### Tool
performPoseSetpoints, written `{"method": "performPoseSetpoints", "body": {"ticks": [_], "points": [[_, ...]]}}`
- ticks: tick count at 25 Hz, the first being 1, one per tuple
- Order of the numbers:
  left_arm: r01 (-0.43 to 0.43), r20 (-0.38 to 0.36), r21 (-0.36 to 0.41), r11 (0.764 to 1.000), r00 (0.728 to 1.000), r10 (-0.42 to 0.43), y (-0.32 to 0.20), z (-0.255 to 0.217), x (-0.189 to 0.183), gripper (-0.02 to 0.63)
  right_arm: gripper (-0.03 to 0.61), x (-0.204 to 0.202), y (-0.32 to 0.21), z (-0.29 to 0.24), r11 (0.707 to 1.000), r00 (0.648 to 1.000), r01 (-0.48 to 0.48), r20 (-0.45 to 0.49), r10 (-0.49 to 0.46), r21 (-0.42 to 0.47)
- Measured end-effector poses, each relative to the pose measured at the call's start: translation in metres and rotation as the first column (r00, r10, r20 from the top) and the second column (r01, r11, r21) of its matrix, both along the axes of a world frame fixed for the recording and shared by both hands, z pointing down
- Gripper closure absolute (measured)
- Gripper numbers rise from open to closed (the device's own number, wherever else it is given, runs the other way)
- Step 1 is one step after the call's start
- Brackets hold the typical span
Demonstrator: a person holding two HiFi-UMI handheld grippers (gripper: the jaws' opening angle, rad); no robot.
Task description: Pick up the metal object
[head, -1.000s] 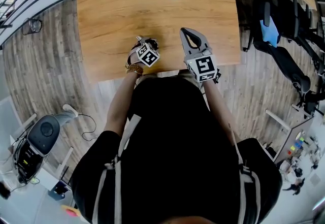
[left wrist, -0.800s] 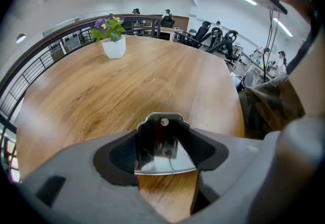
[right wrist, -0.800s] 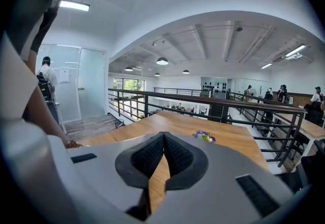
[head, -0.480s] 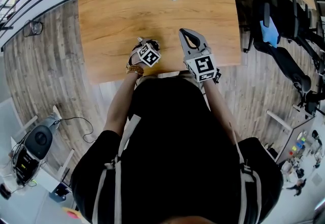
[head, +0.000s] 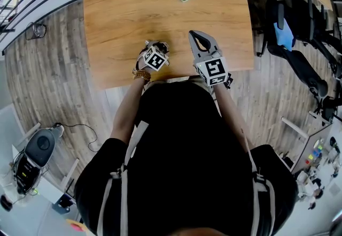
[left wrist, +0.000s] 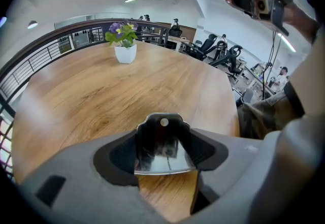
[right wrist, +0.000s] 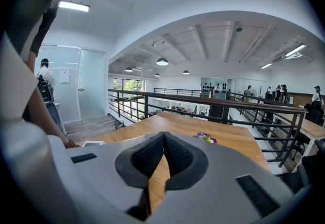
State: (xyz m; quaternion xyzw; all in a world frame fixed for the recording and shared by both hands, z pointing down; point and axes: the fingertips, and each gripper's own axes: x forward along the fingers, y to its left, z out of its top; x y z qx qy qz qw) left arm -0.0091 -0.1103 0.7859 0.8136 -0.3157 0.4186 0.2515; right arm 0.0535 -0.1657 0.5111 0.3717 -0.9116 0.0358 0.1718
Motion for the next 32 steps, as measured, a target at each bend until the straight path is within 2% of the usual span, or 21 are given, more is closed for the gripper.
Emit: {"method": "performPoseSetpoints", "body": {"ticks": [4, 11, 18, 25, 32], "points": [[0.031, -0.039, 0.01, 0.999, 0.999, -0.031, -0.007, -0.011, -0.002, 0.316, 0.578, 0.0, -0.001, 0.002, 1.0, 1.0, -0.001, 0.001, 0.001, -0.003], [0.066, -0.081, 0.071, 0.995, 0.995, -0.06, -0.018, -0.039, -0.007, 0.316, 0.577, -0.002, 0.0, 0.0, 1.0, 1.0, 0.0, 0.009, 0.0, -0.005], [0.078, -0.09, 0.138, 0.987, 0.994, -0.066, -0.026, -0.06, -0.006, 0.316, 0.578, -0.003, 0.002, 0.002, 1.0, 1.0, 0.004, 0.008, -0.004, -0.009], [0.1, -0.116, 0.237, 0.966, 0.99, -0.074, -0.04, -0.102, -0.006, 0.316, 0.577, -0.001, 0.0, 0.002, 1.0, 1.0, 0.0, 0.011, 0.0, -0.008], [0.097, -0.115, 0.347, 0.933, 0.991, -0.06, -0.056, -0.146, -0.005, 0.316, 0.578, -0.006, -0.006, -0.005, 1.0, 1.0, 0.009, 0.018, -0.009, 0.009]]}}
